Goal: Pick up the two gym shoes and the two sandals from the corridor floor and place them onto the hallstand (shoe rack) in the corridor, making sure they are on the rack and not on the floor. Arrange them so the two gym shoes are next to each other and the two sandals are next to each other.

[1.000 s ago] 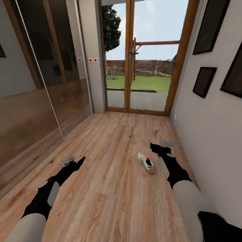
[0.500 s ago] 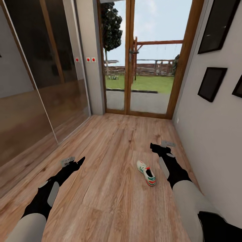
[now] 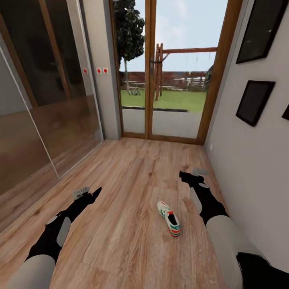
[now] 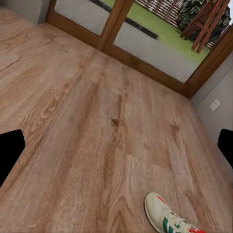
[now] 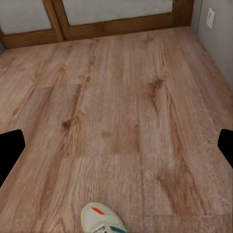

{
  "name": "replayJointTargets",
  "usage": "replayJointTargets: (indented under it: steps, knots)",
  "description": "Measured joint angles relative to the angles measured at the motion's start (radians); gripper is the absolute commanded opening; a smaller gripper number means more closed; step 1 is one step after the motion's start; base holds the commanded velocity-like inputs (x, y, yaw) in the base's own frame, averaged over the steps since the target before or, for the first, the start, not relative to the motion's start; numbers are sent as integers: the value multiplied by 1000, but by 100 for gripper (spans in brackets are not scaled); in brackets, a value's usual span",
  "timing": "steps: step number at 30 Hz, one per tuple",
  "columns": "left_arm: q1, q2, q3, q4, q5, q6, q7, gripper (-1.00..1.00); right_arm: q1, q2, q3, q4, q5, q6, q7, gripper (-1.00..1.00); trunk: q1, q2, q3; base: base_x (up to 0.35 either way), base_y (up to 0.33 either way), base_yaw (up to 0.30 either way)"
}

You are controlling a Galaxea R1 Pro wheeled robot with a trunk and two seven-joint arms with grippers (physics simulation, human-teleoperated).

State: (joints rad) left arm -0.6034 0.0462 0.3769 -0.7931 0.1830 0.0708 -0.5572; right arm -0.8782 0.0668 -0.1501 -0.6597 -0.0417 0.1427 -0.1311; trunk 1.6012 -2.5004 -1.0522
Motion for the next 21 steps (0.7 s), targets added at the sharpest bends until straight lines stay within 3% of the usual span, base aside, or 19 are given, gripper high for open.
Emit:
replayJointTargets:
  steps: [9, 16, 21]
  knots:
    - [0, 0, 0, 0, -1, 0, 0, 100, 0, 0, 0, 0, 0, 0, 3, 100, 0, 0, 0, 54, -14, 0]
    - [0, 0, 1, 0, 0, 1, 1, 100, 0, 0, 0, -1, 0, 0, 3, 100, 0, 0, 0, 287, -56, 0]
    - [0, 0, 1, 0, 0, 1, 0, 100, 0, 0, 0, -1, 0, -1, 2, 100, 0, 0, 0, 339, -106, 168]
